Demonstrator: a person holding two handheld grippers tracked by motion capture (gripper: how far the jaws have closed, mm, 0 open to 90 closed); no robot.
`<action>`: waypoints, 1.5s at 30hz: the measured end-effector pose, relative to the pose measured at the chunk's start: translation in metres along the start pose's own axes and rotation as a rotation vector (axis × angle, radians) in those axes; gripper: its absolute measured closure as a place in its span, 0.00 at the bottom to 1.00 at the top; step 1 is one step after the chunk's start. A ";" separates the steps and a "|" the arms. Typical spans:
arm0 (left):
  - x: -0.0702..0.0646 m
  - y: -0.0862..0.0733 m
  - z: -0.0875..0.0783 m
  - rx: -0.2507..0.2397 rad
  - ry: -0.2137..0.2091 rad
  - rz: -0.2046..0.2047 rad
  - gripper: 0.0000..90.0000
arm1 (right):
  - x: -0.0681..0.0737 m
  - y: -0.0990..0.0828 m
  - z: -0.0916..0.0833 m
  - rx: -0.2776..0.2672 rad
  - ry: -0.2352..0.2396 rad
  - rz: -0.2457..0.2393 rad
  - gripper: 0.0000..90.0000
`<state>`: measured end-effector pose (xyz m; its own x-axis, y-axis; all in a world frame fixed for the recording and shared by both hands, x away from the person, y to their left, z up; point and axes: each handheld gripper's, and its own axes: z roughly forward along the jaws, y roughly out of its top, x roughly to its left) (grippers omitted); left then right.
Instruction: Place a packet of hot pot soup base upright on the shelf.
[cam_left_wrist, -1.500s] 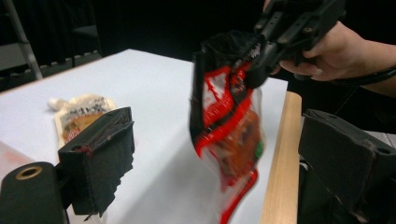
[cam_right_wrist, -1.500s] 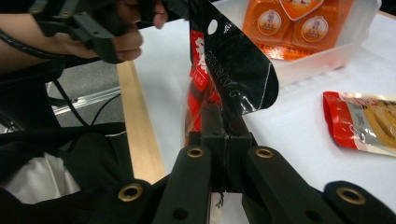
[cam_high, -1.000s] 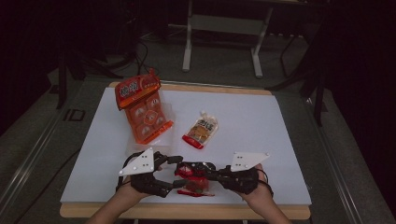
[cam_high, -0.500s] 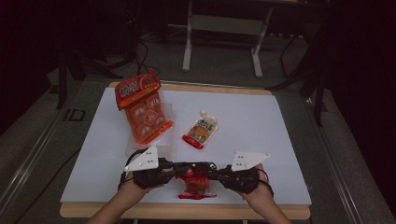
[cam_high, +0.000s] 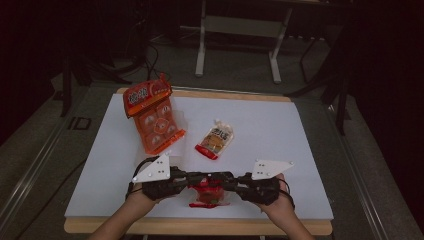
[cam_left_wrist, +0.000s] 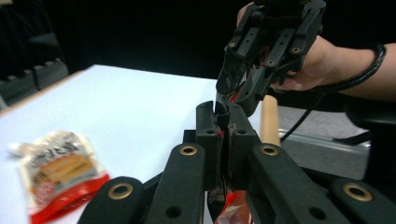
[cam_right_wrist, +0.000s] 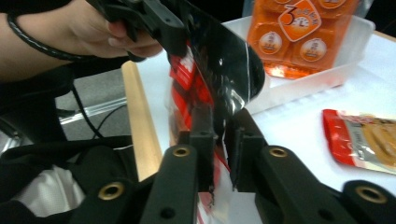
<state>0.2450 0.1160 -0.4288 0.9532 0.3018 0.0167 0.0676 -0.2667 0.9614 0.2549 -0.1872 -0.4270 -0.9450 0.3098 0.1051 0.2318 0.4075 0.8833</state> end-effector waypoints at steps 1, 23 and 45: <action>0.001 0.001 -0.002 -0.005 0.003 0.005 0.97 | 0.000 0.000 -0.001 -0.007 -0.004 0.003 0.84; 0.039 0.013 -0.053 -0.039 0.143 0.071 0.97 | -0.016 -0.012 -0.023 -0.135 -0.117 0.055 0.15; 0.099 0.015 -0.086 -0.012 0.232 0.132 0.97 | -0.028 -0.022 -0.020 -0.149 -0.095 0.108 0.16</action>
<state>0.3147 0.2204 -0.3894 0.8604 0.4672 0.2036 -0.0579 -0.3074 0.9498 0.2713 -0.2218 -0.4406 -0.8890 0.4270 0.1653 0.2871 0.2387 0.9277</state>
